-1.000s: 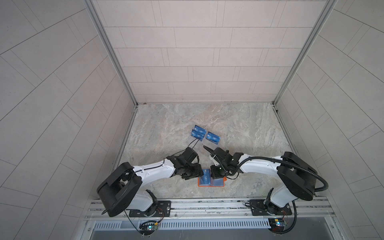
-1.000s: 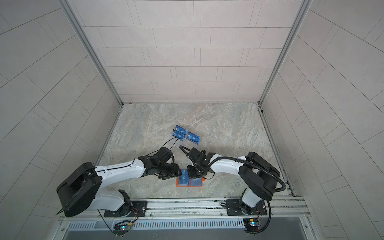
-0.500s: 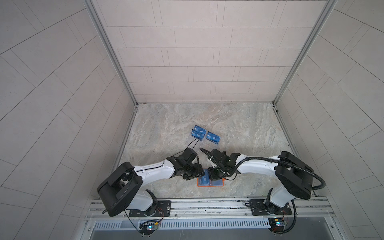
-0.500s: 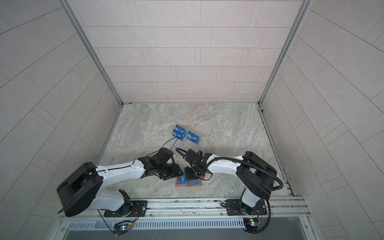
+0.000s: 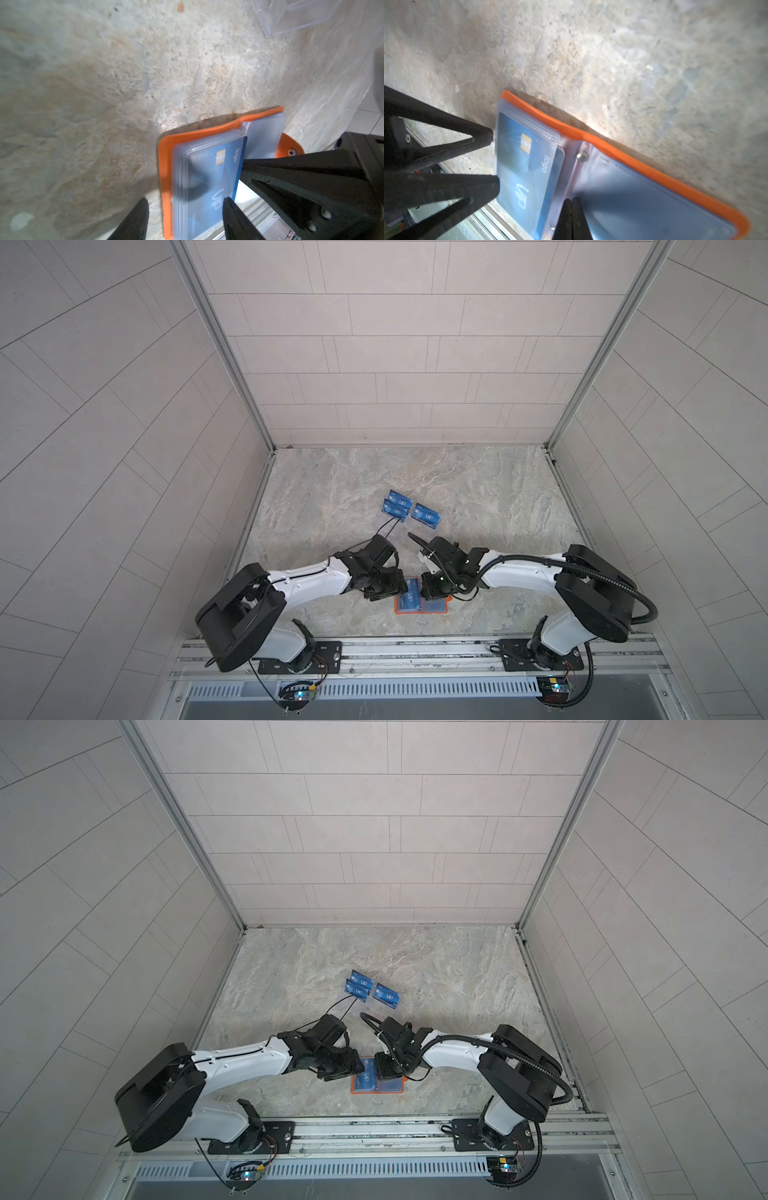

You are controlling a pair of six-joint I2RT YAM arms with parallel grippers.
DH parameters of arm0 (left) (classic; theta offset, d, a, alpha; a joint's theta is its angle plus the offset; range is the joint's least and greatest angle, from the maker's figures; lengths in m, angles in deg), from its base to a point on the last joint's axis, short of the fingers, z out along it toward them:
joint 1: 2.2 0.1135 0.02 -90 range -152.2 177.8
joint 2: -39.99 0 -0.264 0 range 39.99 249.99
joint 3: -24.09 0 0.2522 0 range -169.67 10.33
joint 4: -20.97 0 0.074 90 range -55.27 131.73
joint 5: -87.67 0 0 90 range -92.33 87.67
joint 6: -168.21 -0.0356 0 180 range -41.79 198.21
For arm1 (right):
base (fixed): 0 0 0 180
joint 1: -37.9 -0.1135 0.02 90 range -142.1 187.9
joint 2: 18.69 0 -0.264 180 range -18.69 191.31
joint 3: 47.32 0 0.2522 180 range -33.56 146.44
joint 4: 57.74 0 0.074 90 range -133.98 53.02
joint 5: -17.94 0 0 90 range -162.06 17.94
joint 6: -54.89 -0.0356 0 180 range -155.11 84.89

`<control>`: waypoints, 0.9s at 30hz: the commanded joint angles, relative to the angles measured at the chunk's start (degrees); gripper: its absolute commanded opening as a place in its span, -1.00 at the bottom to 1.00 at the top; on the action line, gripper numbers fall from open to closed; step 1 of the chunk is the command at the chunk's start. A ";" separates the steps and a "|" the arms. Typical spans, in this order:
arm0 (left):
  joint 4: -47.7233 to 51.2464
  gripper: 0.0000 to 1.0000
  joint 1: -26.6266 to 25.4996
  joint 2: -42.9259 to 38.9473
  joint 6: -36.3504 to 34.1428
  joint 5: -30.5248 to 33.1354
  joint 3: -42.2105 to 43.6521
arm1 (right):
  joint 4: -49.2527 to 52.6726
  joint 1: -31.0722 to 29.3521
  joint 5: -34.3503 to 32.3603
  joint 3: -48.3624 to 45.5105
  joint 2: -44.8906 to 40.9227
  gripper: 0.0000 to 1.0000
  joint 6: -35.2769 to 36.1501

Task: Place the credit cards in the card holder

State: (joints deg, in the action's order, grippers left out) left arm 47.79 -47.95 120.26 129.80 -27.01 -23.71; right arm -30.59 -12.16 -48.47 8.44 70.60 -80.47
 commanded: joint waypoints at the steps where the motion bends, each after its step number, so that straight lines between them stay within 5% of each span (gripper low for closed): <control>1: 3.78 0.23 -0.29 1.64 0.00 0.52 0.03 | 5.71 0.41 -3.78 -1.93 -1.94 -0.88 1.12; 9: 5.31 0.23 -0.28 1.57 -0.52 0.79 -1.18 | 8.67 1.23 -5.80 -2.51 -6.75 -0.86 2.42; 27: 5.62 0.23 -0.25 1.60 -0.28 0.61 -1.59 | 3.64 1.15 1.76 1.99 -5.65 -0.86 3.24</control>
State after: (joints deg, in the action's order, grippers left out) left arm 50.08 -47.98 120.93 129.80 -27.25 -25.00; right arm -26.90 -10.59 -47.48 9.27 64.94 -77.89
